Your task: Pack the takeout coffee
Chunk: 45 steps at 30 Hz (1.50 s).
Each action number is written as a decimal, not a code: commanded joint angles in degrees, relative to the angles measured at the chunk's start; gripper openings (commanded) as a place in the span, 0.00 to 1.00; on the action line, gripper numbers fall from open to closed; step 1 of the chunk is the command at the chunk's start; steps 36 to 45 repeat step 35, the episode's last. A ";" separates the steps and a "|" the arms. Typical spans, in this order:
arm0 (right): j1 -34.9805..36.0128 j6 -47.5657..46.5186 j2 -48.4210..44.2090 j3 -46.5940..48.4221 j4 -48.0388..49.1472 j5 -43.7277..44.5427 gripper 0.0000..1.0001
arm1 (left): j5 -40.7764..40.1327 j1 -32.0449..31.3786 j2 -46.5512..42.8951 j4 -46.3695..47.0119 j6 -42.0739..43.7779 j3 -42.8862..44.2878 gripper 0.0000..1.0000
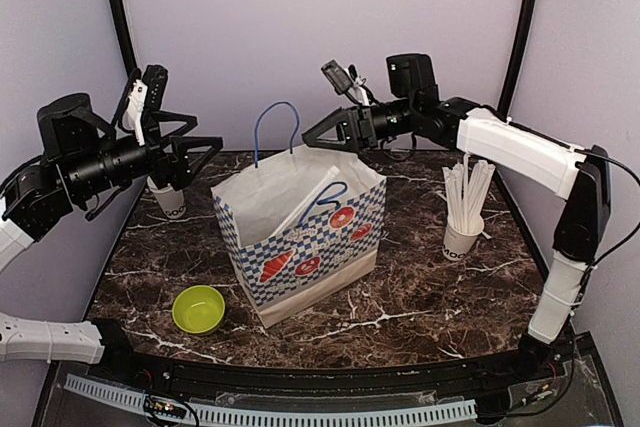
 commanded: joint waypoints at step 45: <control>-38.83 -7.75 -45.96 -31.66 -3.91 67.68 0.99 | -28.56 17.43 17.45 -13.14 0.21 18.13 0.99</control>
